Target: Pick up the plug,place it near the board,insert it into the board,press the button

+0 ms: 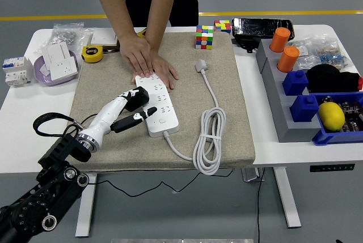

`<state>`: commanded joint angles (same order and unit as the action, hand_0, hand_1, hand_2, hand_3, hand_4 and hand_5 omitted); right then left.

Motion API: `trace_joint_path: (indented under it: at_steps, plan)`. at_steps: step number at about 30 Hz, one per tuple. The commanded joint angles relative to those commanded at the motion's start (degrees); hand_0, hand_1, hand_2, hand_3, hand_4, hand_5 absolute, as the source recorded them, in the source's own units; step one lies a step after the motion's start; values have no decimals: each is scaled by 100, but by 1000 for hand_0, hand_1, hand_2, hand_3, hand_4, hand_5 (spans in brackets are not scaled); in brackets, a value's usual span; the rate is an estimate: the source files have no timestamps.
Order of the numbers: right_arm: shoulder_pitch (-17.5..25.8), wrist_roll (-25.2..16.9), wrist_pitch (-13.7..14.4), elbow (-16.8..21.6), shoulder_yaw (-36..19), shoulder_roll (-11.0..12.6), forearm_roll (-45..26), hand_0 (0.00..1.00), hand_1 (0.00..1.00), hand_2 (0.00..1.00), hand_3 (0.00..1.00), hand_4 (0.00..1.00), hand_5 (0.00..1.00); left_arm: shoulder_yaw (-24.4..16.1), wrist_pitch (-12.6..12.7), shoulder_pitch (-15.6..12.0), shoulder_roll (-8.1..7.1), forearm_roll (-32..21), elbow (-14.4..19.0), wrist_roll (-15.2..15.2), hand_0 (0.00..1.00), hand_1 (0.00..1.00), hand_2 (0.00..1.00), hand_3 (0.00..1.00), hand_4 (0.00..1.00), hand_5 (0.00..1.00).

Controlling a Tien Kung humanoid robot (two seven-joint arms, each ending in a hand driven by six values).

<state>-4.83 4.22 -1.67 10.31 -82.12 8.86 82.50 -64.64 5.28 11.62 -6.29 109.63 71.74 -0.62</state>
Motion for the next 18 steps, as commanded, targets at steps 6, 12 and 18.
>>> trace_joint_path:
  at_steps: [6, 12, 18]
  plan:
    - [-6, -1, 0, 0, 0, -4, 0, 831, 764, 761, 795, 998, 922, 92, -4, 67, -14, 43, -11, -13, 998, 998, 966, 919, 998, 998]
    - [-15, -5, 1, 0, 6, -3, -6, 830, 764, 761, 794, 998, 926, 236, -22, 121, -42, 20, -48, -28, 998, 998, 966, 915, 998, 998]
    - [-16, 7, 3, 0, -8, 3, 3, 830, 764, 761, 794, 998, 928, 297, -36, 157, -31, 47, -64, -45, 998, 998, 966, 914, 998, 998]
